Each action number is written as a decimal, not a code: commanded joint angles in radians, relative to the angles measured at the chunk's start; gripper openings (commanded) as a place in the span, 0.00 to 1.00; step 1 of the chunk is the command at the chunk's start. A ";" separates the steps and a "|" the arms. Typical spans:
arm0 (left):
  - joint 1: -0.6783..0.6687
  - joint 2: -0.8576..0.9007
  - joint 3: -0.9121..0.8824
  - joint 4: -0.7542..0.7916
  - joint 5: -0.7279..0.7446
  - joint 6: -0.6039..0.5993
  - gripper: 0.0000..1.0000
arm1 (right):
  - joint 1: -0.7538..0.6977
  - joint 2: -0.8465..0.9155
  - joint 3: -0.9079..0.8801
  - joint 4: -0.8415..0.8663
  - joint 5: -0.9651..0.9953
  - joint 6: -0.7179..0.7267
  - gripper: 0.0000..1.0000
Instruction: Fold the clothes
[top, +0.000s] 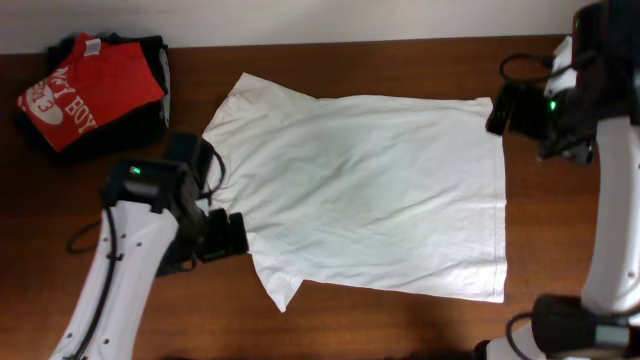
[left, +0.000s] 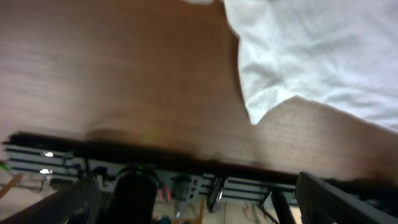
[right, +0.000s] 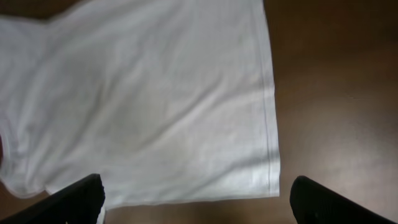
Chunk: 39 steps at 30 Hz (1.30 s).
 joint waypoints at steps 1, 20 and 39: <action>-0.051 -0.018 -0.167 0.139 0.036 -0.074 0.99 | 0.014 -0.076 -0.166 -0.006 -0.026 -0.012 0.99; -0.249 0.237 -0.428 0.570 0.058 -0.152 0.73 | 0.209 -0.085 -0.537 0.164 -0.075 -0.032 0.99; -0.251 0.262 -0.157 0.309 0.002 -0.132 0.00 | 0.209 -0.085 -0.538 0.179 -0.075 -0.032 0.99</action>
